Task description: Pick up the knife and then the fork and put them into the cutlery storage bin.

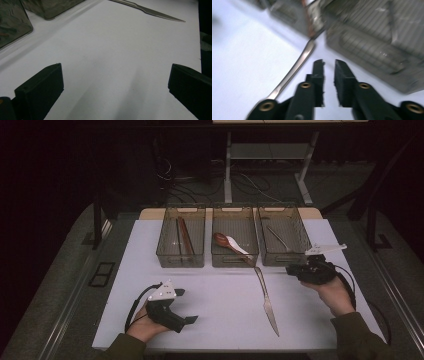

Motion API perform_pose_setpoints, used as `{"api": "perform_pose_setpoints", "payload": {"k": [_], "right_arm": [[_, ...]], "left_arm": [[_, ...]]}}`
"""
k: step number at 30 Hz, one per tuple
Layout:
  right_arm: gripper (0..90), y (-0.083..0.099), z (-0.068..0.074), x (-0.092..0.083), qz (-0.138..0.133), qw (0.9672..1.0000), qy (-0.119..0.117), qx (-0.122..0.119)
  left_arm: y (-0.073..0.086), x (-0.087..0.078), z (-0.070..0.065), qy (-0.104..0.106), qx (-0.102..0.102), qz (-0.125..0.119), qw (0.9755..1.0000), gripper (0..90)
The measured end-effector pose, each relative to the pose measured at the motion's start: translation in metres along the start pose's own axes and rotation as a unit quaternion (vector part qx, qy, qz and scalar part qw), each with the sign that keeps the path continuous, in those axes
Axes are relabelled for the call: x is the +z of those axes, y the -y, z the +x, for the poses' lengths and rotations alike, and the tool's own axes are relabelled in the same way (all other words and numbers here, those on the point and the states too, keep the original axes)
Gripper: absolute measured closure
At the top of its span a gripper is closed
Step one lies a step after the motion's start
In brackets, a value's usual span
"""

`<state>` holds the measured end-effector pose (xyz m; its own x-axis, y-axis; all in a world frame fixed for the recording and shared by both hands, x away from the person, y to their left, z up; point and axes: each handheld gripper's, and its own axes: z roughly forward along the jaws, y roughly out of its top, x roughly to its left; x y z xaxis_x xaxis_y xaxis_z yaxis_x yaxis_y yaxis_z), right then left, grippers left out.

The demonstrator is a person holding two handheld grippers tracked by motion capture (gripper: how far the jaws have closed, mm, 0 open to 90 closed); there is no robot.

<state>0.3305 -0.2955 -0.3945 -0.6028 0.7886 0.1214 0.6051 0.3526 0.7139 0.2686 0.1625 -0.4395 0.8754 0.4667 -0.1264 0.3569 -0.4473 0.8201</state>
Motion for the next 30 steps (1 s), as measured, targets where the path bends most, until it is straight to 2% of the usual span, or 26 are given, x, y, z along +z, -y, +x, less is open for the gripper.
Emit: {"api": "perform_pose_setpoints", "payload": {"k": [4, 9, 16, 18, 21, 30], "right_arm": [[89.7, 0.008, 0.014, 0.004, 0.027, 0.9992, -0.022, -0.02], [90.0, 0.014, 0.032, 0.01, 0.053, 0.9966, -0.047, -0.041], [90.0, 0.013, 0.054, 0.026, 0.074, 0.9931, -0.067, -0.062], [90.0, 0.014, 0.06, 0.032, 0.082, 0.9911, -0.072, -0.076], [90.0, 0.015, 0.067, 0.04, 0.096, 0.9886, -0.074, -0.089], [90.0, 0.015, 0.08, 0.056, 0.118, 0.9842, -0.071, -0.111]], "left_arm": [[0.0, 0.0, 0.0, 0.0, 0.0, 0.0, 1.0, 0.0], [0.0, 0.0, 0.0, 0.0, -0.001, 0.0, 1.0, 0.0], [0.0, 0.0, 0.001, 0.001, 0.001, 0.001, 1.0, 0.0], [0.0, 0.0, 0.001, 0.0, 0.002, 0.002, 1.0, 0.0], [0.0, 0.0, 0.0, 0.0, 0.001, 0.001, 1.0, 0.0], [0.0, 0.0, 0.0, 0.001, 0.001, 0.001, 1.0, 0.0]]}}
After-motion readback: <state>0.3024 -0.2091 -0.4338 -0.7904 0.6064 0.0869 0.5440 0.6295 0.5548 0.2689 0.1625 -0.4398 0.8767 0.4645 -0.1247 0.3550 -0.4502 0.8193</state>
